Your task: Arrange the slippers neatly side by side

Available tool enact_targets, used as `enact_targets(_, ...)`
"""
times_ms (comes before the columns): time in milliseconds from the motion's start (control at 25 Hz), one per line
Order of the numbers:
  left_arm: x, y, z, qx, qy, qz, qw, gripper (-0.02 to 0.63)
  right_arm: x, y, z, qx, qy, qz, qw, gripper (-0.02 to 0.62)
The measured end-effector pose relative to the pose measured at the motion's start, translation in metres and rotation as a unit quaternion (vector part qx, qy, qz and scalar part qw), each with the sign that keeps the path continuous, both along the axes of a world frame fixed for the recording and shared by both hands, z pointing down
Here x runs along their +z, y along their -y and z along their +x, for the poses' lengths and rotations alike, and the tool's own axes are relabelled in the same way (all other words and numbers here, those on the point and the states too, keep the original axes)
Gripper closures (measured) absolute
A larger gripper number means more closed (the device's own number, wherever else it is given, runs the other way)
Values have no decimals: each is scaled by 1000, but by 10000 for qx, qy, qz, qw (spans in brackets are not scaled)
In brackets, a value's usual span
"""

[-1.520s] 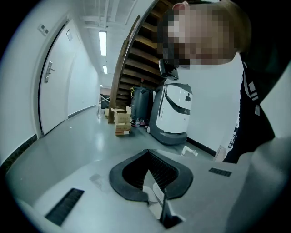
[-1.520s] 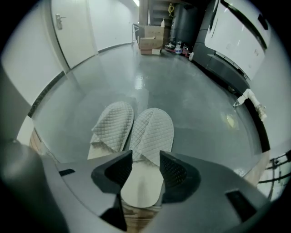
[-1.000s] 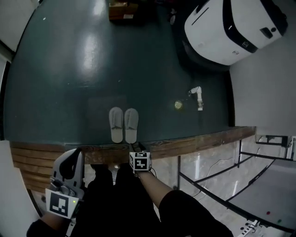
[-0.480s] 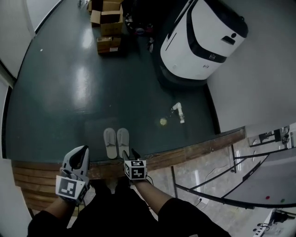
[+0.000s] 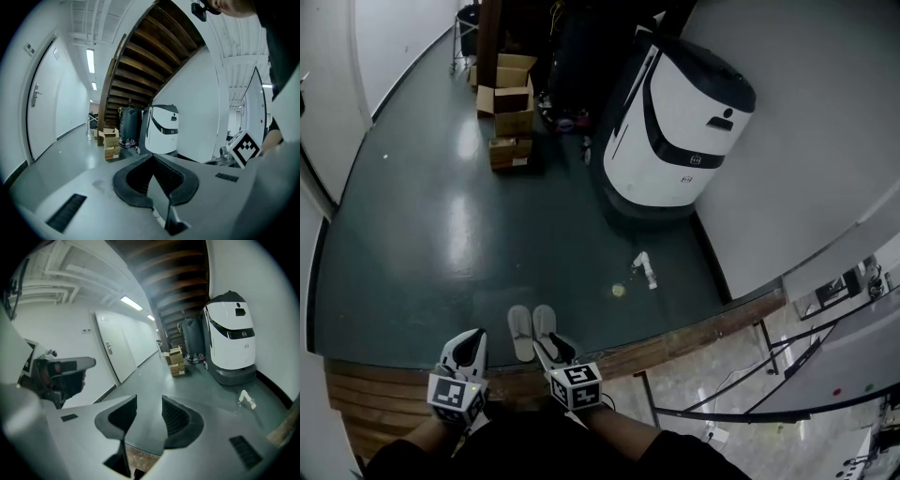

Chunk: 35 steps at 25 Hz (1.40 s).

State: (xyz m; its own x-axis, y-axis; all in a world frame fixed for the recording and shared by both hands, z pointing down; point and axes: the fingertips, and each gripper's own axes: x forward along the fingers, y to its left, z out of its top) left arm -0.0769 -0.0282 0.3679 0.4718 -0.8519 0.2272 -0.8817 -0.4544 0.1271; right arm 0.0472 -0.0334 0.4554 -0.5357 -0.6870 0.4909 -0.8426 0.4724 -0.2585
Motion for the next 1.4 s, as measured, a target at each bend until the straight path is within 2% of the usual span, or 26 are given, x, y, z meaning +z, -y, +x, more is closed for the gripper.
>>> enact_targets(280,-26,-14,10,133,-137,-31,9998,606,-74,-11,-6,-196,433,636,9968,434)
enact_targets(400,-47,-23,17,340,-84,325,9989,606,-117,-18,-18,-525,484,1221,9900,434)
enact_targets(520,-73,-32,23,531,-103,656,9964,606,-152,-33,-37,-947,541,1795,9777,437)
enact_targets(640,-98,-41,28,687,-31,944,9932,606,-179,-44,-50,-1177,525,2210,9667,497)
enact_targets(760,-112,-50,34,825,90,1114,9903,606,-206,-51,-58,-1302,405,2785,9507,592)
enact_targets(800,-111,-51,36,853,113,1104,9902,606,-208,-51,-59,-1311,375,2945,9459,597)
enact_targets(840,-108,-52,38,870,116,1060,9905,606,-206,-51,-59,-1296,398,2992,9445,597)
enact_targets(1040,-98,-50,34,765,-41,881,9932,606,-193,-50,-50,-1124,559,2785,9522,597)
enact_targets(1400,-95,-51,40,863,-44,892,9923,606,-192,-56,-53,-1283,453,2827,9495,597)
